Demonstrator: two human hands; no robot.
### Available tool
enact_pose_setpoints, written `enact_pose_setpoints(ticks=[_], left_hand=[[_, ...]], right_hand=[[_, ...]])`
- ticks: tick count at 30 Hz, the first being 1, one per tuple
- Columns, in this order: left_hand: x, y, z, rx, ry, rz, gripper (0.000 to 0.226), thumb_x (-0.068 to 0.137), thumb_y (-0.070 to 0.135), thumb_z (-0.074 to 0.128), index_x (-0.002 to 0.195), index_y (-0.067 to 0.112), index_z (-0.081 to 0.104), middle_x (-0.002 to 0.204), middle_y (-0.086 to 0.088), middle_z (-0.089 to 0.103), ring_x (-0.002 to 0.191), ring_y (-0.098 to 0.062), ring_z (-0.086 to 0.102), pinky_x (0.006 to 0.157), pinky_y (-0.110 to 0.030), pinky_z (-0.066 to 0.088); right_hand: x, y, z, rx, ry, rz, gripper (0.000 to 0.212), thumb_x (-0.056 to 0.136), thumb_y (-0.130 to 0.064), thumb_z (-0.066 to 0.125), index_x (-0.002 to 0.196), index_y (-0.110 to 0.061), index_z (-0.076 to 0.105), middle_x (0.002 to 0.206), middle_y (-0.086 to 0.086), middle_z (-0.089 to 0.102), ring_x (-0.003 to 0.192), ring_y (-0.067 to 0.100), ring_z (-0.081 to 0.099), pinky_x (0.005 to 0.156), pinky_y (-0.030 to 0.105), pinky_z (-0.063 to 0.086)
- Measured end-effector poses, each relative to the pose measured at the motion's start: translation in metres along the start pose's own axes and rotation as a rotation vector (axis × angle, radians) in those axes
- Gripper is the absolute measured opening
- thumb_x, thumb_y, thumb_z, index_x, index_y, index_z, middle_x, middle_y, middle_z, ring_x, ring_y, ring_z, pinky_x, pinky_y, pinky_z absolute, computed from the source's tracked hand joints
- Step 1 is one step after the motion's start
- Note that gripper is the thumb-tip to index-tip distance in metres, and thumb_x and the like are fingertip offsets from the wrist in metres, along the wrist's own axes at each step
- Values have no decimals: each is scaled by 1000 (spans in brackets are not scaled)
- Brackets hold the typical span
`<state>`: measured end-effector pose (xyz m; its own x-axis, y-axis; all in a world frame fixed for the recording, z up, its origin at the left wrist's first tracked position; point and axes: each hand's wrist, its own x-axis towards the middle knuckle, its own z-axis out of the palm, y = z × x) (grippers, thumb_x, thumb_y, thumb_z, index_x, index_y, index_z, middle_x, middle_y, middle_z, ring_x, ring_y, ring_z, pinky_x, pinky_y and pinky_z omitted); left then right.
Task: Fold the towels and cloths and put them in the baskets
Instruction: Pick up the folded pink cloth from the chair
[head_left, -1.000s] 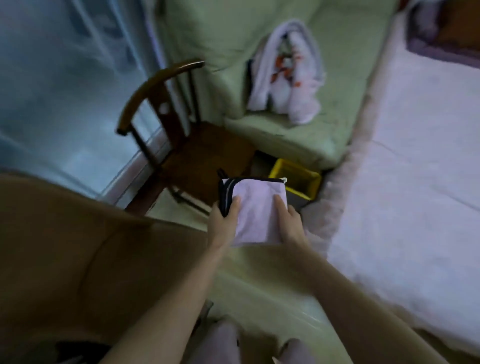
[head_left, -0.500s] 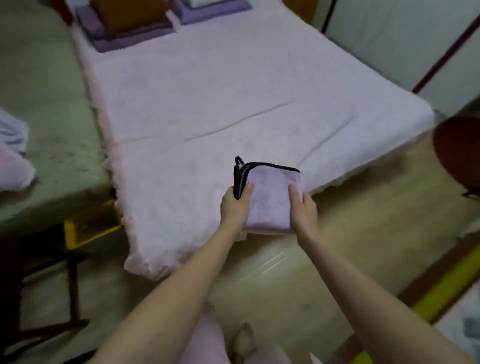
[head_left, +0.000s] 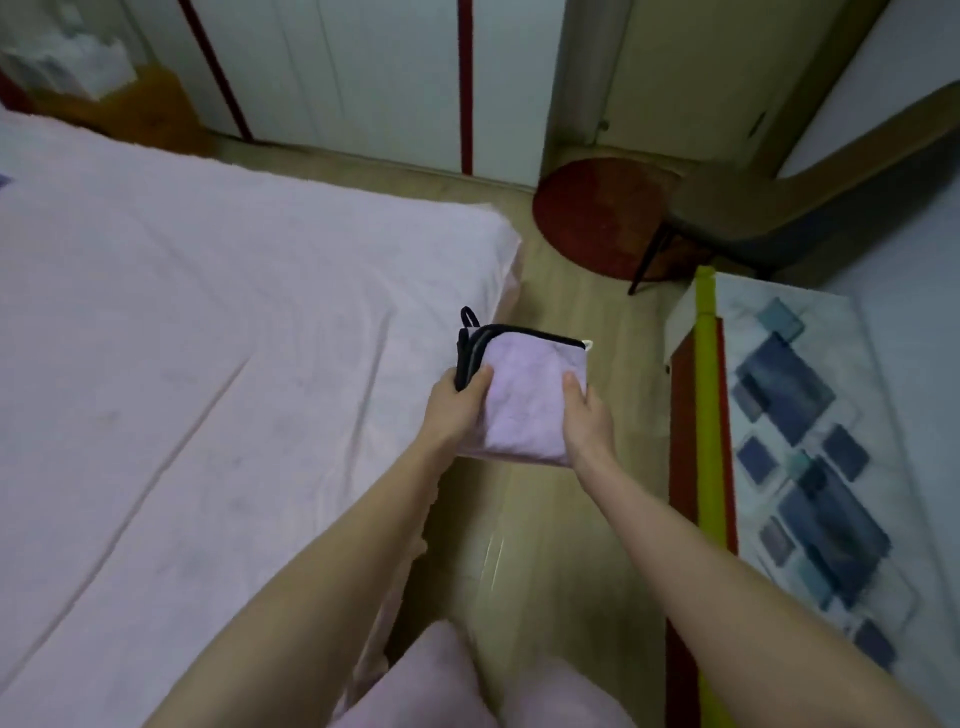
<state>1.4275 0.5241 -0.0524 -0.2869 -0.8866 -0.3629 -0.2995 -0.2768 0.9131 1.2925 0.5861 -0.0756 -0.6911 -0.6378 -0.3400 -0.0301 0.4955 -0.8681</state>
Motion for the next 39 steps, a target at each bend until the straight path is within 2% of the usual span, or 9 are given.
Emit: enact_pose_setpoints(ticks=[5, 8, 13, 16, 21, 24, 28, 34, 39], left_hand=[[126, 68, 61, 64, -183, -13, 56, 89, 56, 53, 130, 18, 54, 125, -1, 61, 114, -20, 57, 100, -38, 46], [203, 103, 109, 62, -181, -21, 59, 85, 62, 54, 125, 18, 57, 115, 0, 62, 105, -19, 57, 95, -33, 45], [331, 162, 190, 64, -82, -7, 70, 78, 68, 58, 125, 16, 56, 115, -1, 62, 104, -21, 56, 92, -31, 42], [403, 208, 221, 94, -20, 9, 61, 79, 64, 60, 105, 10, 62, 100, -4, 64, 92, -20, 58, 82, -30, 45], [525, 270, 250, 147, -7, 112, 46, 88, 59, 53, 75, 15, 63, 68, 0, 62, 72, -20, 61, 61, -28, 44], [614, 299, 267, 153, -20, 125, 45, 91, 58, 47, 88, 17, 66, 80, -1, 67, 77, -17, 62, 66, -29, 45], [738, 344, 289, 120, -60, 137, 47, 94, 54, 43, 111, 14, 64, 96, 1, 66, 89, -17, 61, 73, -27, 42], [881, 430, 304, 98, -76, 100, 48, 96, 51, 41, 114, 11, 61, 98, 1, 59, 90, -14, 53, 77, -27, 38], [1006, 467, 295, 64, 52, -2, 50, 96, 52, 39, 106, 9, 62, 102, -8, 64, 100, -25, 58, 79, -29, 38]], right_hand=[[114, -41, -22, 89, 147, 52, 57, 97, -53, 37, 137, -13, 46, 138, 10, 51, 123, 30, 50, 98, 37, 43], [195, -63, -35, 88, 232, 46, 63, 95, -58, 37, 142, -17, 40, 145, 10, 45, 129, 30, 46, 106, 45, 40], [348, -111, -57, 66, 268, 78, 64, 93, -60, 38, 141, -17, 40, 139, 11, 50, 122, 30, 50, 101, 44, 44], [431, -155, -66, 45, 274, 62, 65, 92, -60, 42, 138, -14, 43, 136, 12, 52, 120, 30, 52, 98, 39, 44], [552, -216, -61, 45, 284, 41, 66, 91, -61, 44, 134, -12, 46, 132, 11, 55, 116, 30, 54, 94, 38, 45], [637, -250, -50, 62, 285, 22, 61, 93, -56, 46, 131, -10, 46, 131, 11, 55, 116, 30, 53, 91, 36, 42], [752, -297, -31, 48, 309, 55, 69, 89, -64, 44, 131, -9, 47, 129, 11, 56, 115, 29, 54, 99, 46, 44], [896, -383, -12, 27, 291, 16, 65, 92, -61, 43, 132, -11, 48, 129, 9, 57, 115, 27, 54, 98, 39, 44], [1023, -444, 35, -30, 212, -29, 60, 93, -56, 44, 127, -6, 53, 124, 12, 59, 112, 27, 55, 94, 37, 45]])
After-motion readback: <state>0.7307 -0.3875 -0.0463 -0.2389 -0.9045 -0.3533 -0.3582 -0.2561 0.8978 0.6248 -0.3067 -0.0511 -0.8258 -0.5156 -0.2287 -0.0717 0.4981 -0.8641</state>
